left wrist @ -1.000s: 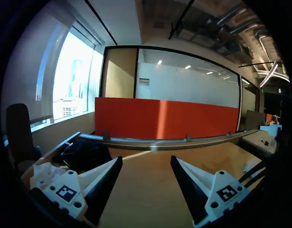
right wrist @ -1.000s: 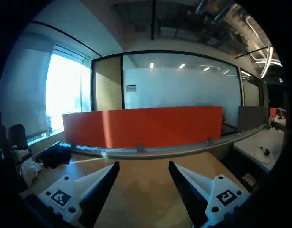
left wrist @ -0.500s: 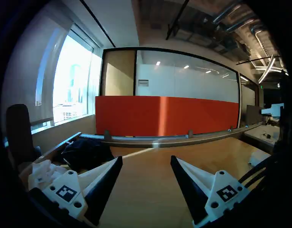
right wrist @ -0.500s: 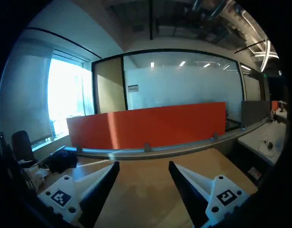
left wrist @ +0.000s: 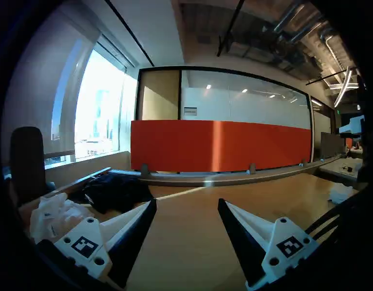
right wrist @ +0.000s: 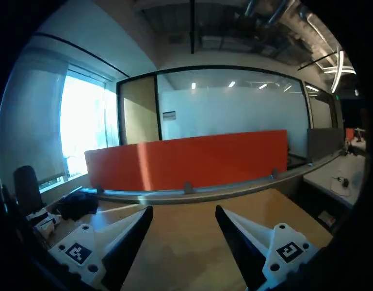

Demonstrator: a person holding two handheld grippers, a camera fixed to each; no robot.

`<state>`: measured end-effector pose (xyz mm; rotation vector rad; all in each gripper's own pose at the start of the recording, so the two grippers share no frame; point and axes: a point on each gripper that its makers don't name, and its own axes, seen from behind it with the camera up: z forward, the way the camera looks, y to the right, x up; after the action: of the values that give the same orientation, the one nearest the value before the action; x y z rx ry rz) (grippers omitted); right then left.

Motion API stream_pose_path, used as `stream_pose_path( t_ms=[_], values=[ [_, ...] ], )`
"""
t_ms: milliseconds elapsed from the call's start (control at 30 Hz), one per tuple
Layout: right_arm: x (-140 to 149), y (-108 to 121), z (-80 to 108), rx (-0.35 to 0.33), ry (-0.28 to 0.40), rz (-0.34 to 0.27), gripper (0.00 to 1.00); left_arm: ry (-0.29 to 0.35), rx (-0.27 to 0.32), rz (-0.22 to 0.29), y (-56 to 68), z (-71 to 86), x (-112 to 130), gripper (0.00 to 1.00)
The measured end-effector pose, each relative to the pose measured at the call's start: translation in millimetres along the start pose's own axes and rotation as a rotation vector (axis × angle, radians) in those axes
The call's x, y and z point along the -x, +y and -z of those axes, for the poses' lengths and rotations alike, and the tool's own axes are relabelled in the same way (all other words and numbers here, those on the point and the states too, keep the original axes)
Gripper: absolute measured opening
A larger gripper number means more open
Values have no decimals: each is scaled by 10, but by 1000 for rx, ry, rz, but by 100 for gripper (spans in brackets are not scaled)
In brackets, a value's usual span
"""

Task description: Fold towel

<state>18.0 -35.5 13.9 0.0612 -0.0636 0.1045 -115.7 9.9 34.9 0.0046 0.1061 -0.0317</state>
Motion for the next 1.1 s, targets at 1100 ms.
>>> stream_pose_path(
  t_ms=[1100],
  values=[
    [296,-45,-171,-25,-11,37,99,39,-75,-3,-294,14,542,94]
  ],
)
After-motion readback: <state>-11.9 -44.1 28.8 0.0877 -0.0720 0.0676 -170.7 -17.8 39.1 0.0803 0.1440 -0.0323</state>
